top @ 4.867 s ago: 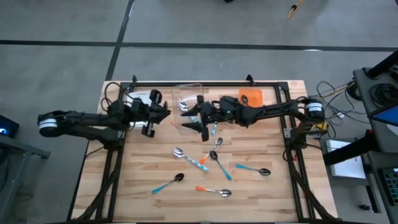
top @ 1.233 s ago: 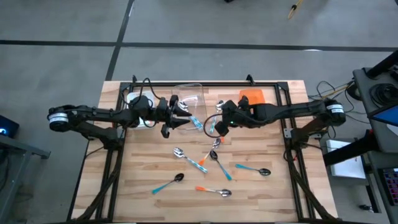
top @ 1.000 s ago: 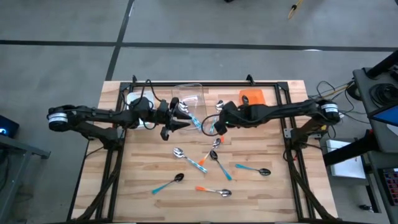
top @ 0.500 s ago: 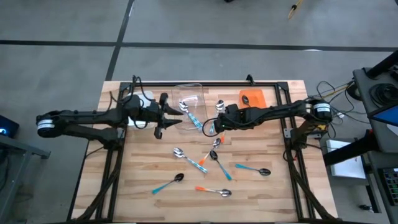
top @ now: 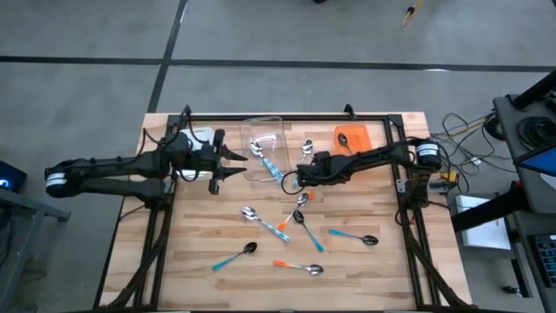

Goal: Sort silverware by color (type)
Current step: Remove the orange spoon from the white bin, then put the orange spoon into the white bin

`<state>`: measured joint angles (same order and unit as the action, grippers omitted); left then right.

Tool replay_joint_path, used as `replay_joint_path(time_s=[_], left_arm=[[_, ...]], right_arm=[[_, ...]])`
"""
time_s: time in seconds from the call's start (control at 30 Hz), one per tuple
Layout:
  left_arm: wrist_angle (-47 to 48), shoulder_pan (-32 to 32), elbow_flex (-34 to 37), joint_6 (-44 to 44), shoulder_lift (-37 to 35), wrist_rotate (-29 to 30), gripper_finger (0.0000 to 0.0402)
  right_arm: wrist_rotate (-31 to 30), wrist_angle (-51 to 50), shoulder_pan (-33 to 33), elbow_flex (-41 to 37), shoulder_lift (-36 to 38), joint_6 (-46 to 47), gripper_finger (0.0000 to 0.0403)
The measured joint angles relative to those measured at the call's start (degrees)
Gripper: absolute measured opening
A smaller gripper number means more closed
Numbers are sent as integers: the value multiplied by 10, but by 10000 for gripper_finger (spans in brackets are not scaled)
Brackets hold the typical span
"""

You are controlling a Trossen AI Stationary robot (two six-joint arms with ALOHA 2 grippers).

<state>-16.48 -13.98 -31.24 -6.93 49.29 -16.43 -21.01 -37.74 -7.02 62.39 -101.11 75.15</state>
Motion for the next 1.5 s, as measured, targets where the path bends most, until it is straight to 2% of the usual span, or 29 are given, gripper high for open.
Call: replay_joint_path(time_s=[0.27, 0.57, 0.77, 0.9, 1.1, 1.23, 1.37, 1.5], left_arm=[[2, 0, 0, 0, -2, 0, 118], [4, 0, 0, 2, -2, 0, 118], [13, 0, 0, 4, 0, 0, 118], [12, 0, 0, 13, 7, 0, 118], [-5, 0, 0, 17, 20, 0, 118], [-50, 0, 0, 46, 43, 0, 118], [-137, 6, 0, 88, 95, 7, 118], [-267, 27, 0, 132, 167, 36, 118]], right_arm=[[-4, 16, -2, 2, -27, -2, 111], [-1, 8, -3, 1, -25, -8, 16], [4, 2, -1, -1, -11, -14, 10], [-8, -35, 18, -3, 38, -31, 9], [-135, -69, 85, -8, 148, -78, 9], [-285, -59, 153, -11, 205, -132, 9], [-444, -11, 218, -14, 224, -227, 9], [-540, 58, 254, -15, 212, -324, 9]])
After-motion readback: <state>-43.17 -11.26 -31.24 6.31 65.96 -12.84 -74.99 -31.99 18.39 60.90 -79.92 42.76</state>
